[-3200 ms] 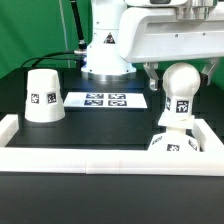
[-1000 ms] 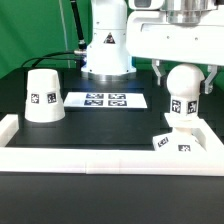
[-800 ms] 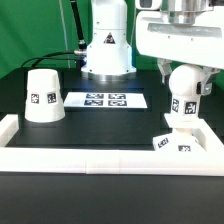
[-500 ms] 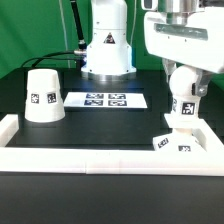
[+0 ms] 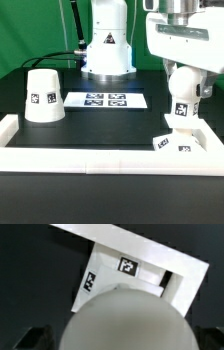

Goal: Assemble lamp

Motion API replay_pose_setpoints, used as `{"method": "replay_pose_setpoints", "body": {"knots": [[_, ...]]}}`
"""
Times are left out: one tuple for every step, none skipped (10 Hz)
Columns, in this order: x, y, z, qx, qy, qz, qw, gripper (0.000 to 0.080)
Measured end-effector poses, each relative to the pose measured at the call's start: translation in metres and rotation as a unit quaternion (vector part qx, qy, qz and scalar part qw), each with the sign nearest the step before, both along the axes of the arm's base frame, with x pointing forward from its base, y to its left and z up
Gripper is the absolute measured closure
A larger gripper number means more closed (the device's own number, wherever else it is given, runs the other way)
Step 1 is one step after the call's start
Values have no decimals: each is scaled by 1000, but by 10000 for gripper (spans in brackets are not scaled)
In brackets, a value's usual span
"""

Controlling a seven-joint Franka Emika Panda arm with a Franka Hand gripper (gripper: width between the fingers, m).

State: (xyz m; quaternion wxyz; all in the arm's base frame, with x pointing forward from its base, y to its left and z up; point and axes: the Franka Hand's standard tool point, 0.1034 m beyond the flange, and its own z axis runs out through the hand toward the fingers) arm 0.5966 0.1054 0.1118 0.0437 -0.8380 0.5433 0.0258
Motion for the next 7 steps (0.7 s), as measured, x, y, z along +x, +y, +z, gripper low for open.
{"method": "replay_pose_setpoints", "body": {"knots": [[0,0,-1,0,-6,66,998,101],[-1,2,-1,0,-10,106,994,101],[-1,5,-1,0,-15,166,986,100],[-1,4,-1,0,-19,197,980,100],[-1,4,-1,0,-21,221,975,100],[-1,3,-1,0,-26,265,964,100],[-1,3,-1,0,-30,302,953,100]]}}
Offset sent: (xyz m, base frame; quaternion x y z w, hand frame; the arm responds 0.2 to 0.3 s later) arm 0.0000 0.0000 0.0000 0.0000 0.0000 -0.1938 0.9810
